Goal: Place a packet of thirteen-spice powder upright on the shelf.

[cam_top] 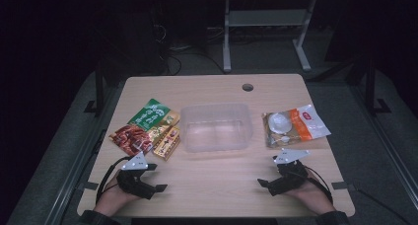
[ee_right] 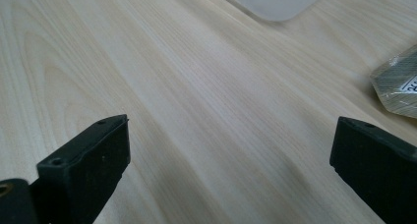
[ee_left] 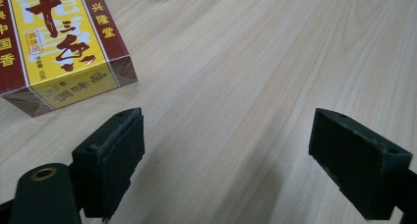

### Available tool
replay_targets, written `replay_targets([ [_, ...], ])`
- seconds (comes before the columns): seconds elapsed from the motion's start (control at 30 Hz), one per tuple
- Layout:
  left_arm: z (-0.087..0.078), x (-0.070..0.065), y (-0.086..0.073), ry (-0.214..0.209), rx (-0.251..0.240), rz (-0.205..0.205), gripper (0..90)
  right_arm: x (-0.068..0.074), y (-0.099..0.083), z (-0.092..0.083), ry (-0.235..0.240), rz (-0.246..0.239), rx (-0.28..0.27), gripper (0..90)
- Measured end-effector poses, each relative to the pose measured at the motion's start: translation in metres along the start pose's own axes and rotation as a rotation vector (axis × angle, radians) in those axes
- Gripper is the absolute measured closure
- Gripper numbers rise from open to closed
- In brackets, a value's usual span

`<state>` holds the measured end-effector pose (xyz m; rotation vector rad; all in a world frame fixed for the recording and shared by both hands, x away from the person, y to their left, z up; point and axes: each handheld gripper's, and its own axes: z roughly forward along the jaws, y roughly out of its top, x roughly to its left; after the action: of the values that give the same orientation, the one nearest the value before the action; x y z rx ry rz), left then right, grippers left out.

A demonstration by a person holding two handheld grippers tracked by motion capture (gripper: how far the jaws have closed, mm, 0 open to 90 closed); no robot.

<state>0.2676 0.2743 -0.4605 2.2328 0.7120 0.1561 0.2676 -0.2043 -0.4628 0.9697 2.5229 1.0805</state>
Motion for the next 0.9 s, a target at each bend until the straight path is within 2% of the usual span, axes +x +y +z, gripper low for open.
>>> replay_targets([
  [0.1,-0.002,0.000,0.001,0.007,0.003,0.013,13.1,0.001,0.000,0.000,0.001,-0.001,0.002,1.2],
  [0.3,-0.006,0.002,0.002,0.014,-0.012,-0.011,13.1,0.002,0.000,-0.001,0.007,0.000,-0.003,1.2],
  [0.5,-0.011,0.005,0.012,0.030,-0.027,-0.004,13.0,0.001,0.000,-0.001,0.003,0.013,-0.007,1.2],
  [0.73,-0.014,0.011,0.020,0.049,-0.019,-0.033,13.1,0.003,0.000,-0.002,0.004,0.021,-0.013,1.2],
  [0.83,-0.015,0.015,0.024,0.059,-0.018,-0.020,12.9,0.003,0.001,-0.002,0.005,0.023,-0.014,1.2],
  [0.9,-0.014,0.016,0.026,0.066,-0.024,-0.026,12.5,0.003,0.001,-0.002,0.005,0.028,-0.016,1.2],
])
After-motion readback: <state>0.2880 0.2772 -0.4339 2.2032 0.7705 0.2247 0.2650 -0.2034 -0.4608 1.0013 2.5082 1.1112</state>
